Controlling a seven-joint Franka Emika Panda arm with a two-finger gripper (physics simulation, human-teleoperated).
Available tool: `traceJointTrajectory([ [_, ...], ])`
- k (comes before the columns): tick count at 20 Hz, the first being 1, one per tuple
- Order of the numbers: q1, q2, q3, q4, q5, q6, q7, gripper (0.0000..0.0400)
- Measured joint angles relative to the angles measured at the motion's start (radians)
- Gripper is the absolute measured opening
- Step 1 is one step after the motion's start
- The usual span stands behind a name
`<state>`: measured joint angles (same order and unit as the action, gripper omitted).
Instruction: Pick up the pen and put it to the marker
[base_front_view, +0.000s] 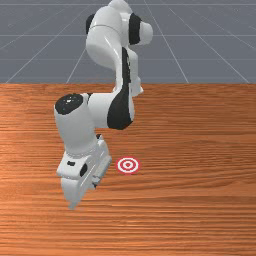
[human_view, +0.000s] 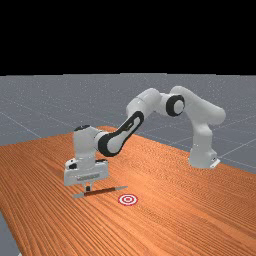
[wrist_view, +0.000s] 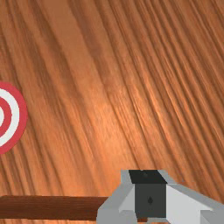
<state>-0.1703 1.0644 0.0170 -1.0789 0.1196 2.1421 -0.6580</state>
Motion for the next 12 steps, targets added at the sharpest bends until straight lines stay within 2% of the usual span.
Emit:
traceJointTrajectory([
  [1,-0.001,-0.012,0.011,-0.017,-0.011,0.003,-0.04,0.0],
  [2,0.021,-0.025,0.005,-0.041,-0.008,0.021,0.01,0.0],
  [4,0.032,-0.052,0.033,-0.09,-0.025,0.031,-0.078,0.0],
  [6,0.051,-0.063,0.029,-0.108,-0.022,0.046,-0.036,0.0],
  [7,0.089,-0.063,-0.003,-0.105,-0.083,0.041,-0.043,0.0],
  [8,0.125,-0.063,-0.03,-0.105,-0.112,0.039,0.005,0.0],
  [10,0.172,-0.064,-0.037,-0.107,-0.126,0.041,0.056,0.0],
  [11,0.177,-0.12,-0.026,-0.214,-0.119,0.096,0.052,0.0],
  [12,0.139,-0.176,0.024,-0.321,-0.047,0.151,0.03,0.0],
])
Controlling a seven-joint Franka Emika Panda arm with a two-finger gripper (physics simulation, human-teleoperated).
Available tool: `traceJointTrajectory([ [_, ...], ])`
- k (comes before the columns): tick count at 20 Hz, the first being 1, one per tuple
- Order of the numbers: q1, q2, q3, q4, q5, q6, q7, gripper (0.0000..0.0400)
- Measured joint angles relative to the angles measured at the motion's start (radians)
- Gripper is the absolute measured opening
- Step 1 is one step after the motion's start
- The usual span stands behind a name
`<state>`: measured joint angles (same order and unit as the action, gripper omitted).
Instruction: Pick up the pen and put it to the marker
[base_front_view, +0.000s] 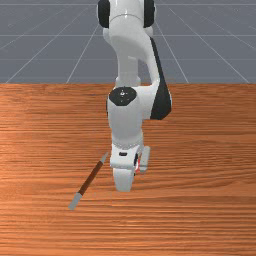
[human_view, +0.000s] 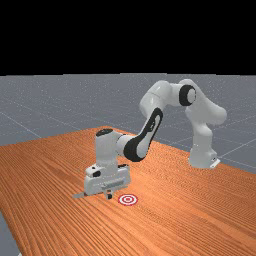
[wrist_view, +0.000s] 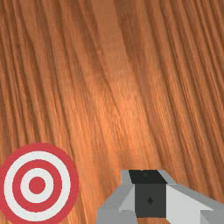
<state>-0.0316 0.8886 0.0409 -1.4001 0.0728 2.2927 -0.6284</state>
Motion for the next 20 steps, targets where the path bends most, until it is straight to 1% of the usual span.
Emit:
traceJointTrajectory([
  [1,-0.012,-0.066,0.016,-0.135,-0.001,0.114,-0.054,0.0],
  [2,-0.013,-0.096,0.016,-0.186,0.0,0.119,-0.054,0.0],
  [3,-0.042,-0.099,0.048,-0.187,0.035,0.083,-0.09,0.0],
  [4,-0.037,-0.106,0.042,-0.198,0.03,0.089,-0.084,0.0],
  [5,-0.049,-0.1,0.047,-0.182,-0.023,0.067,-0.206,0.0],
  [6,-0.092,-0.088,0.063,-0.157,-0.043,0.04,-0.344,0.0],
  [9,-0.24,-0.019,0.063,-0.021,-0.065,-0.052,-0.624,0.0],
  [10,-0.268,-0.007,0.038,0.004,-0.035,-0.058,-0.544,0.0],
  [11,-0.284,-0.003,0.02,0.01,-0.02,-0.054,-0.495,0.0],
  [12,-0.295,0.002,0.016,0.019,-0.019,-0.059,-0.499,0.0],
  [13,-0.278,0.082,-0.011,0.169,-0.024,-0.194,-0.42,0.0],
  [14,-0.292,0.025,0.002,0.029,-0.007,-0.044,-0.443,0.0],
  [16,-0.286,0.126,-0.003,0.104,-0.013,-0.036,-0.439,0.0],
  [17,-0.282,0.165,-0.005,0.163,-0.017,-0.036,-0.437,0.0007],
  [18,-0.278,0.203,-0.006,0.224,-0.016,-0.038,-0.438,0.0025],
  [19,-0.274,0.228,-0.006,0.268,-0.016,-0.039,-0.438,0.0139],
  [20,-0.268,0.347,-0.002,0.49,-0.015,-0.14,-0.433,0.0081],
])
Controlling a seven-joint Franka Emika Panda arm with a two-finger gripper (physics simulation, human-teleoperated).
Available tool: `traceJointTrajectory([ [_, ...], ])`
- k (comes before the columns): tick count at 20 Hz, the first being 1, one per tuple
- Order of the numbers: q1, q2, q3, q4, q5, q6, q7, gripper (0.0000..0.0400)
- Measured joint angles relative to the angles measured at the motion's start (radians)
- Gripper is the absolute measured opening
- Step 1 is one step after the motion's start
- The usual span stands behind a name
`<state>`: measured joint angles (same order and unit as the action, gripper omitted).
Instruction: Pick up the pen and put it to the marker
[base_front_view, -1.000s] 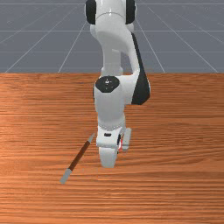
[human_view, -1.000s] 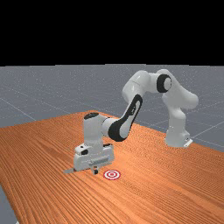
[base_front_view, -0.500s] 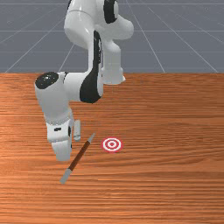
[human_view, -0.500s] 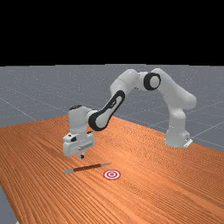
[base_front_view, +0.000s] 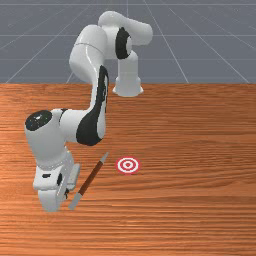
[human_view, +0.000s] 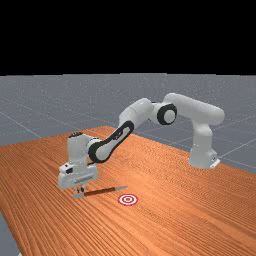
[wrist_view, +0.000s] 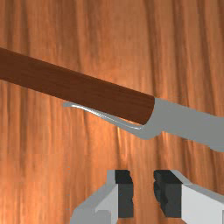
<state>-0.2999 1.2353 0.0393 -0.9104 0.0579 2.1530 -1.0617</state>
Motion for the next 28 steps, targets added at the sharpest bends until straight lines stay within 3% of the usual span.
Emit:
traceJointTrajectory([
  [2,0.0,-0.001,0.0,0.0,0.001,0.002,-0.001,0.0031],
  [4,0.048,-0.058,-0.039,-0.114,0.033,0.076,0.218,0.0009],
  [6,0.052,-0.061,-0.002,-0.115,0.005,0.064,0.076,0.0004],
  [8,0.126,-0.111,-0.054,-0.216,0.044,0.135,0.356,0.0002],
  [10,0.321,-0.12,-0.157,-0.243,0.099,0.148,0.898,0.0],
  [11,0.419,-0.085,-0.155,-0.172,0.09,0.115,1.034,0.0],
  [12,0.494,0.016,-0.141,0.033,0.068,0.025,1.145,0.0],
  [13,0.504,-0.012,-0.036,-0.021,0.001,0.062,0.698,0.0],
  [15,0.542,0.006,-0.054,0.014,0.014,0.052,0.827,0.0],
  [17,0.56,-0.002,-0.053,0.0,-0.019,0.045,0.758,0.0],
  [18,0.555,-0.063,-0.041,-0.127,-0.006,0.172,0.742,0.0],
  [19,0.578,0.001,-0.067,0.019,0.017,0.046,0.917,0.0],
  [20,0.571,0.009,-0.036,0.036,-0.002,0.034,0.774,0.0],
  [23,0.574,0.009,-0.035,0.036,-0.002,0.034,0.774,0.0],
  [24,0.586,-0.051,-0.051,-0.083,0.01,0.094,0.847,0.0],
  [25,0.554,-0.067,-0.009,-0.11,-0.014,0.095,0.655,0.0],
  [28,0.48,-0.123,0.0,-0.212,-0.013,0.134,0.548,0.0],
])
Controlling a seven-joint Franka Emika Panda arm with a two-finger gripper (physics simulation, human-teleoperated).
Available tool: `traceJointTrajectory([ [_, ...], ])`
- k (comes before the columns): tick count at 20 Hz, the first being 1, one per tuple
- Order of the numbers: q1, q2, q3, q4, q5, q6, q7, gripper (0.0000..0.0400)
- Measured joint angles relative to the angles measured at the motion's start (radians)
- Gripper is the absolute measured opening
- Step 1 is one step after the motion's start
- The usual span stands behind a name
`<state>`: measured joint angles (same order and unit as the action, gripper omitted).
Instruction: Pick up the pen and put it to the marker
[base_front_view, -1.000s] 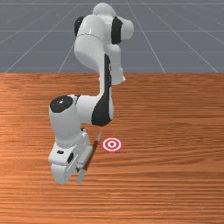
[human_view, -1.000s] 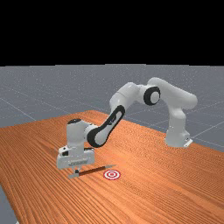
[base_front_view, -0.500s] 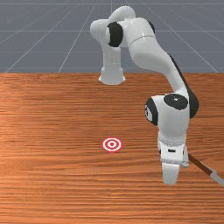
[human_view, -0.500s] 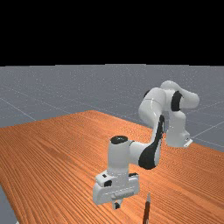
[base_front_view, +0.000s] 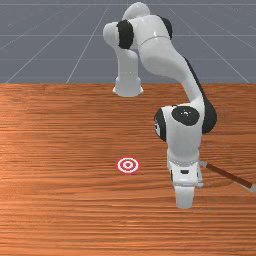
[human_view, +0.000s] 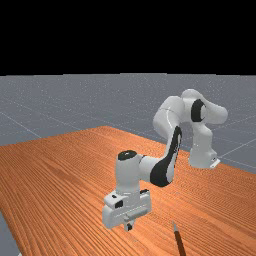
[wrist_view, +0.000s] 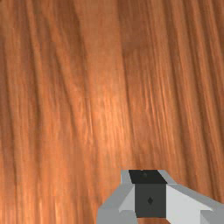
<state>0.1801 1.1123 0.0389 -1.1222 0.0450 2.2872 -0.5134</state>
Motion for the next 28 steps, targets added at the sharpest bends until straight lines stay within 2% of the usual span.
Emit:
traceJointTrajectory([
  [1,0.012,-0.068,-0.037,-0.132,0.012,0.142,0.104,0.0],
  [3,0.007,-0.125,-0.037,-0.158,0.012,0.105,0.104,0.0],
  [4,0.011,-0.17,-0.042,-0.203,0.008,0.132,0.108,0.0],
  [5,-0.009,-0.152,-0.015,-0.101,0.004,-0.038,0.03,0.0],
  [6,-0.013,-0.171,-0.011,-0.102,0.002,-0.056,0.011,0.0],
  [8,-0.01,-0.312,-0.009,-0.346,0.008,0.059,0.026,0.0],
  [9,0.002,-0.341,-0.018,-0.382,0.022,0.014,0.086,0.0],
  [11,0.005,-0.403,-0.012,-0.484,0.029,0.02,0.089,0.0],
  [12,0.067,-0.416,-0.061,-0.519,-0.032,0.103,0.173,0.0],
  [13,0.102,-0.391,-0.066,-0.471,-0.043,0.079,0.221,0.0],
  [14,0.124,-0.372,-0.049,-0.444,0.003,0.094,0.302,0.0],
  [17,0.252,-0.262,-0.063,-0.243,-0.003,0.007,0.517,0.0],
  [18,0.271,-0.24,-0.056,-0.204,-0.008,-0.009,0.519,0.0],
  [19,0.282,-0.244,-0.046,-0.224,-0.041,0.055,0.442,0.0],
  [20,0.315,-0.166,-0.07,-0.058,-0.074,-0.119,0.476,0.0157],
  [21,0.329,-0.146,-0.073,-0.02,-0.08,-0.142,0.489,0.0252],
  [22,0.336,-0.138,-0.07,-0.006,-0.079,-0.145,0.494,0.031],
  [23,0.343,-0.134,-0.073,-0.002,-0.083,-0.147,0.499,0.0346],
  [24,0.307,-0.118,-0.022,0.022,-0.028,-0.164,0.456,0.0367],
  [25,0.306,-0.163,-0.021,-0.083,-0.027,-0.052,0.452,0.038],
  [26,0.322,-0.166,-0.041,-0.091,-0.049,-0.039,0.474,0.0388],
  [28,0.333,-0.133,-0.049,-0.025,-0.035,-0.09,0.54,0.0396],
])
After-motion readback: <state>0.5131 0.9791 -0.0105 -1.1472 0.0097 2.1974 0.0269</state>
